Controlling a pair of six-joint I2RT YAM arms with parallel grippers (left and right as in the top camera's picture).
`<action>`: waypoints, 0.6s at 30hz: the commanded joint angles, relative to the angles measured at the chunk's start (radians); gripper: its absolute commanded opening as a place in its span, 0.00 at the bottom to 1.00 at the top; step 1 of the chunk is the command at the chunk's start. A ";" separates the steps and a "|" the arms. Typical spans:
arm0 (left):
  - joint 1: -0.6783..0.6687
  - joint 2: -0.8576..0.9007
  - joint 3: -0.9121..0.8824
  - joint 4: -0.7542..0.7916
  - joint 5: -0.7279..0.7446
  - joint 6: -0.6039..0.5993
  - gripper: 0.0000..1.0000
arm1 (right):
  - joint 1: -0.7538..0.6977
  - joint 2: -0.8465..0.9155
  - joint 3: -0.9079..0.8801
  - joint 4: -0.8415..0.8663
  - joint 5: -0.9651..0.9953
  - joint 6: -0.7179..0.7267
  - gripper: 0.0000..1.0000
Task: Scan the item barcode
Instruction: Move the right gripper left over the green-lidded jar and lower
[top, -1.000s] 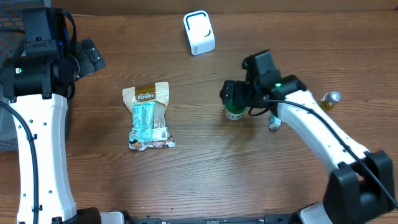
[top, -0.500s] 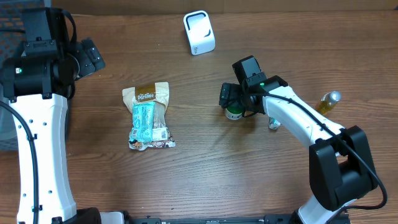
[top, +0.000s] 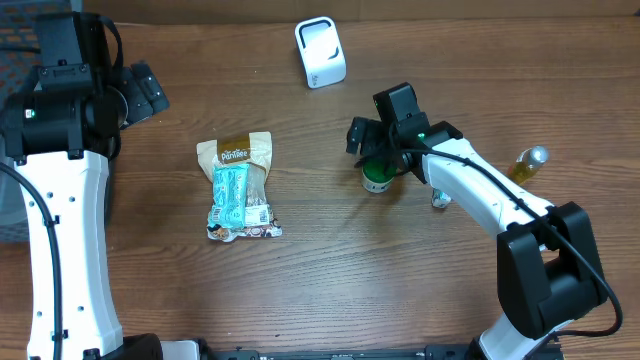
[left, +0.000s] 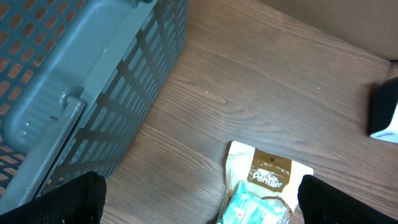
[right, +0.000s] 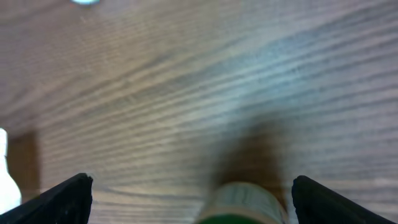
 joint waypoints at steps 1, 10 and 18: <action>0.001 0.001 0.001 0.002 -0.013 -0.003 1.00 | 0.003 -0.003 -0.001 0.040 0.027 0.004 0.98; 0.001 0.001 0.001 0.002 -0.013 -0.003 1.00 | 0.003 -0.003 -0.001 -0.004 0.004 0.053 0.40; 0.001 0.001 0.001 0.002 -0.013 -0.003 1.00 | 0.003 -0.003 -0.001 -0.142 -0.062 0.053 0.30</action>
